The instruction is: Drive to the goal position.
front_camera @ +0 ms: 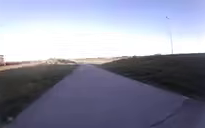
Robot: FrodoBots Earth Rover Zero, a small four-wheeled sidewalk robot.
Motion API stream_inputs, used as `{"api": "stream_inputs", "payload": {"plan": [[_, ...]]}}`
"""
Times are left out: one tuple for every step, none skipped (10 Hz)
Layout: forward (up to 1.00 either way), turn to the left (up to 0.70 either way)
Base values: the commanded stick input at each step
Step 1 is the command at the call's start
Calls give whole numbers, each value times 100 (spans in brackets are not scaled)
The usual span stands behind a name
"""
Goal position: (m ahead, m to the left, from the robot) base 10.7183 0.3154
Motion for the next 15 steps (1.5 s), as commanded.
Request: {"api": "stream_inputs", "payload": {"plan": [[70,0],[70,0],[70,0],[70,0],[70,0],[70,0],[70,0],[70,0],[70,0],[70,0],[70,0],[69,0],[69,0],[68,0],[68,0]]}}
